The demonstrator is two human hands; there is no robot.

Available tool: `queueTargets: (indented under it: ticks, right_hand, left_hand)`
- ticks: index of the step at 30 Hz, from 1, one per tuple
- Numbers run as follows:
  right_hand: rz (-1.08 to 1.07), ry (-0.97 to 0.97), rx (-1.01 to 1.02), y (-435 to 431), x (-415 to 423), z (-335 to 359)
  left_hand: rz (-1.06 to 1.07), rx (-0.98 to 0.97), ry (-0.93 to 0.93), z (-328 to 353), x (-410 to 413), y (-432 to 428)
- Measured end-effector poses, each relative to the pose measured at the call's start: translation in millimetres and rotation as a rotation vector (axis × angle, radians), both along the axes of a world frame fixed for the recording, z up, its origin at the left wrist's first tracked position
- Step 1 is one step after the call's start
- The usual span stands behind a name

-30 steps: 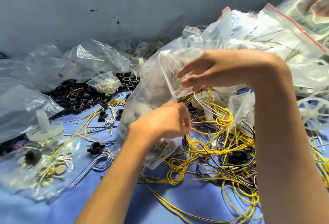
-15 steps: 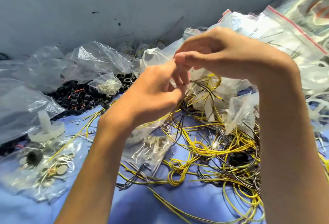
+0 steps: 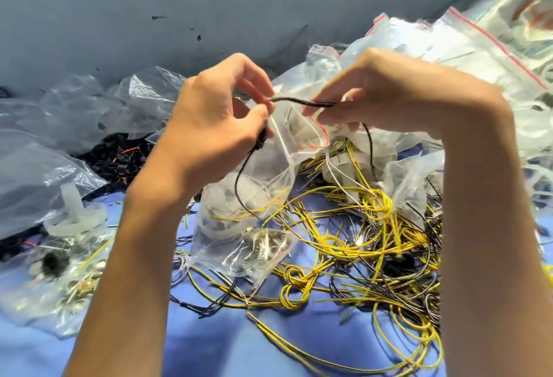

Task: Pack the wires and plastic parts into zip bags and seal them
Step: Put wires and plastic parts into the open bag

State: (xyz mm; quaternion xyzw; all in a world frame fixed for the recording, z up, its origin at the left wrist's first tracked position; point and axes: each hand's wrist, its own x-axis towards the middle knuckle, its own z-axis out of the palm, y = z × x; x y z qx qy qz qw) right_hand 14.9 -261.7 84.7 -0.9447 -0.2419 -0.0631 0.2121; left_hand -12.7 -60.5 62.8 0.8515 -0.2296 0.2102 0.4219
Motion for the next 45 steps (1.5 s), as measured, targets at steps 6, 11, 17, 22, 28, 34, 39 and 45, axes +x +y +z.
queueTargets:
  ticks: [6, 11, 17, 22, 28, 34, 39, 45]
  right_hand:
    - [-0.010, -0.059, 0.014, 11.9, -1.9, -0.6]
    - [-0.062, -0.199, 0.062, 37.0, -0.4, -0.8]
    - [0.085, -0.095, -0.084, 54.7, -5.3, -8.6]
    - [0.068, -0.102, -0.079, 53.0, -1.5, -12.0]
    - [0.163, -0.187, 0.105, 55.9, -1.3, -6.0]
    - [0.199, -0.036, 0.233, 56.3, -6.0, -1.8]
    - [0.170, -0.097, 0.239, 53.0, -8.0, -0.8]
    - [0.079, -0.271, 0.169, 48.2, -6.3, -2.6]
  left_hand:
    - [0.218, -0.137, -0.049, 1.1, 5.9, 2.5]
    - [0.341, -0.157, 0.047, -3.9, 9.7, 3.8]
    - [0.294, -0.299, 0.135, -2.8, 12.4, 4.2]
    - [0.162, -0.511, 0.234, 4.6, 7.5, -2.1]
    - [0.095, -0.612, 0.225, 5.7, 2.6, -9.3]
    - [0.031, -0.646, 0.204, 5.6, 1.7, -9.4]
    - [-0.030, -0.741, 0.199, 5.0, 0.9, -10.1]
    - [-0.133, -0.912, 0.268, 6.6, 2.1, -11.3]
